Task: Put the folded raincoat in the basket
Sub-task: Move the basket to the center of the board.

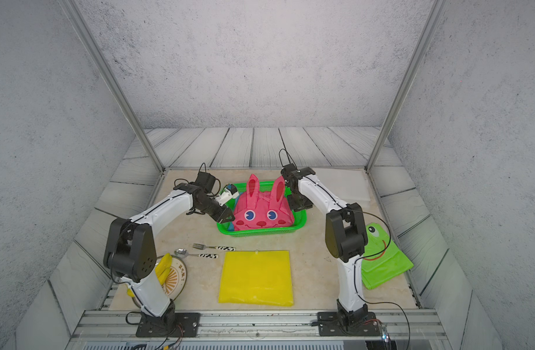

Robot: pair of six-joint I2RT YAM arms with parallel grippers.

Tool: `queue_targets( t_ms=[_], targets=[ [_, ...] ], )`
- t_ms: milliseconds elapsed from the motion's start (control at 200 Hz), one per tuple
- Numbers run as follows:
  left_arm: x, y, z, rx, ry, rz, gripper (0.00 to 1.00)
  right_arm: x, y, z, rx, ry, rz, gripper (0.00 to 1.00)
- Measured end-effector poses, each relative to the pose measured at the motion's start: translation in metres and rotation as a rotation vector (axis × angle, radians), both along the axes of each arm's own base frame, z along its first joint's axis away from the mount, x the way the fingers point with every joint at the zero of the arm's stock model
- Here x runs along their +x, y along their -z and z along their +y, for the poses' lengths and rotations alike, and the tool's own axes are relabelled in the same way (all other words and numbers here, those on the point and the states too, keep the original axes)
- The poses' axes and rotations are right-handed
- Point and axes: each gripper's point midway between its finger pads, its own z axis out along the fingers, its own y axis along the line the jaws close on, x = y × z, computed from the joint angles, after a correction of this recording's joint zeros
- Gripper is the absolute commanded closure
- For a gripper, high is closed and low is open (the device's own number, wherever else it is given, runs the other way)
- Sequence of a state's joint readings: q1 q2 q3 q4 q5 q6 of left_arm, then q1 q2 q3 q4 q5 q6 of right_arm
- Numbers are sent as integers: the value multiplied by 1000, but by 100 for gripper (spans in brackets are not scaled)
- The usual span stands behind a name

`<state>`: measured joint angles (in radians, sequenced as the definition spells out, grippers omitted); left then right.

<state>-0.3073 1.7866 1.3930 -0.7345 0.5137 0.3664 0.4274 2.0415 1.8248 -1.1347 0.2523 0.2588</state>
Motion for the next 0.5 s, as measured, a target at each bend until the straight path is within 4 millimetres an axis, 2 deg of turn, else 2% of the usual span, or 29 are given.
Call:
queue_targets(
  t_ms=[85, 280, 430, 500],
  targets=[
    [0, -9, -1, -14, 2, 8, 58, -9, -14, 3, 34, -19, 25, 49],
    [-3, -29, 7, -35, -36, 10, 55, -25, -55, 35, 162, -83, 38, 49],
    [-5, -28, 28, -19, -142, 3, 53, -48, -66, 71, 240, -166, 97, 60],
    [-7, -17, 37, 3, -192, 21, 52, -54, -67, 90, 276, -205, 130, 74]
  ],
)
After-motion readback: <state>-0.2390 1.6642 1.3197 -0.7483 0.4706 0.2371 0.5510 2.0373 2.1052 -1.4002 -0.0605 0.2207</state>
